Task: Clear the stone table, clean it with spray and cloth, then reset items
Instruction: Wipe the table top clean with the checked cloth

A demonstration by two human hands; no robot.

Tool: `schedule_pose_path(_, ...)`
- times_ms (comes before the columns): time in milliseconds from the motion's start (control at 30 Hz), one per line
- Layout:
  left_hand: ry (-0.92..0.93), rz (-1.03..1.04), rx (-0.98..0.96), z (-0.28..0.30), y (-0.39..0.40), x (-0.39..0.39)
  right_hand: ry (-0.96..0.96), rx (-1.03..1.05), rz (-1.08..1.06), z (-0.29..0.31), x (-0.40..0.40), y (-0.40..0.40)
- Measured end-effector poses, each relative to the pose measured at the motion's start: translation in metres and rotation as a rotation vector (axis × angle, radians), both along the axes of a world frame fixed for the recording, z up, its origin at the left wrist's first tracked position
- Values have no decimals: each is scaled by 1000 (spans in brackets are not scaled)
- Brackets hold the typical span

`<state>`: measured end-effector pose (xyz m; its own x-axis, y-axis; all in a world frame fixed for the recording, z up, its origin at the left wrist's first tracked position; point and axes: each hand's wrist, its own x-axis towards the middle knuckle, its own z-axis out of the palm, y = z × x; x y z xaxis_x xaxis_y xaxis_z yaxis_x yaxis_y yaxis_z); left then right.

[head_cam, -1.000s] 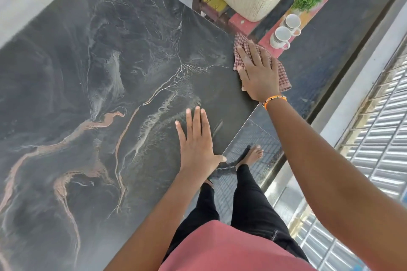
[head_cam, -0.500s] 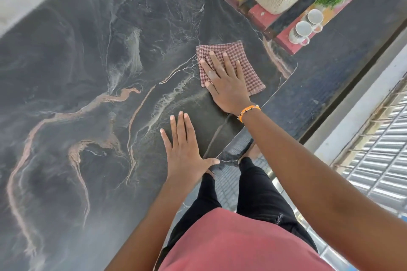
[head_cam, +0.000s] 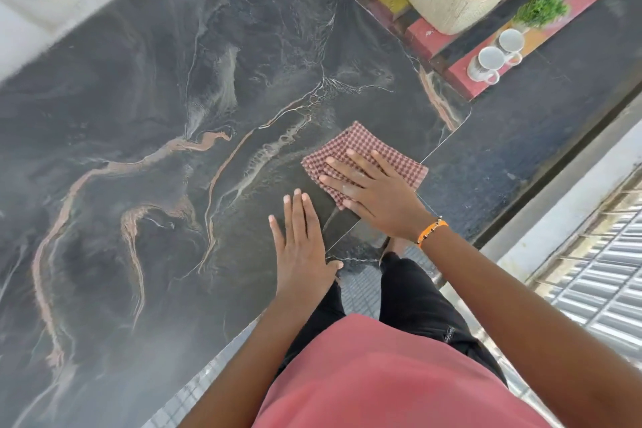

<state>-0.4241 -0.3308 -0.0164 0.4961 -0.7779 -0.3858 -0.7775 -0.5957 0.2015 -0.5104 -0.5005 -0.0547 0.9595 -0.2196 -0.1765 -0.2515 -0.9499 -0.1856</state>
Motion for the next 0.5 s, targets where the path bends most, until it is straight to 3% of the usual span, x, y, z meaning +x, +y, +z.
schedule_pose_path(367, -9, -135, -52, 16, -95, -45, -94, 0, -484, -2, -38, -131)
schedule_pose_path(433, 12, -131, -76, 18, -112, -54, -217, 141, -535, -4, -40, -149)
schedule_pose_path(500, 60, -115, -104, 19, -131, -62, -382, 470, -695, -2, -40, -165)
